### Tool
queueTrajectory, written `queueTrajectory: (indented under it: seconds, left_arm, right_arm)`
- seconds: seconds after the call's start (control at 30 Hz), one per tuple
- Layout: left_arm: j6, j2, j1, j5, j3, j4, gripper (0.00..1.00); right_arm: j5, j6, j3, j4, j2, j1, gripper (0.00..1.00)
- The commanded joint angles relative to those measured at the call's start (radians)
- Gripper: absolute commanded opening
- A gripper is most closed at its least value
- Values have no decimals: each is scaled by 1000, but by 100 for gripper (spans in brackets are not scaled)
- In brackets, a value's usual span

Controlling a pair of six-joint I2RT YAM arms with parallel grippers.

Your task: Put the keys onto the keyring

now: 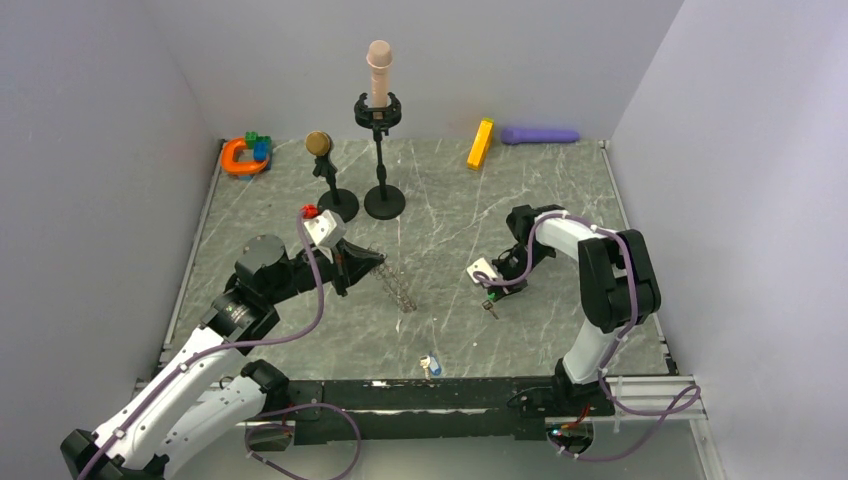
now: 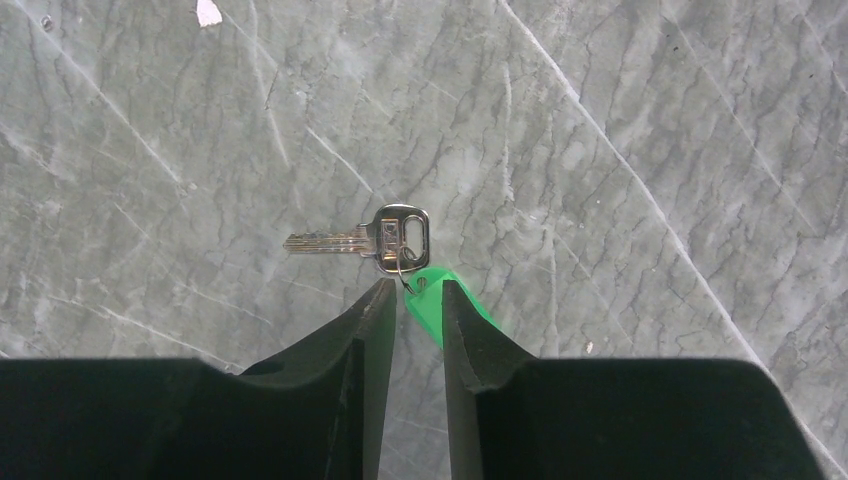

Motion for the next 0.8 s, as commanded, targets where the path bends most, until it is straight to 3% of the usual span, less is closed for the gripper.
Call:
queueTrajectory:
  seconds: [0.0,0.77]
  left_arm:
    - [-4,0,3,11,13,65,0]
    - [-2,1,3,14,18,65,0]
  right_arm:
    - [-18,-55,-1,-5,12,6,27]
    - [-9,-65,-31,15,15,19,19]
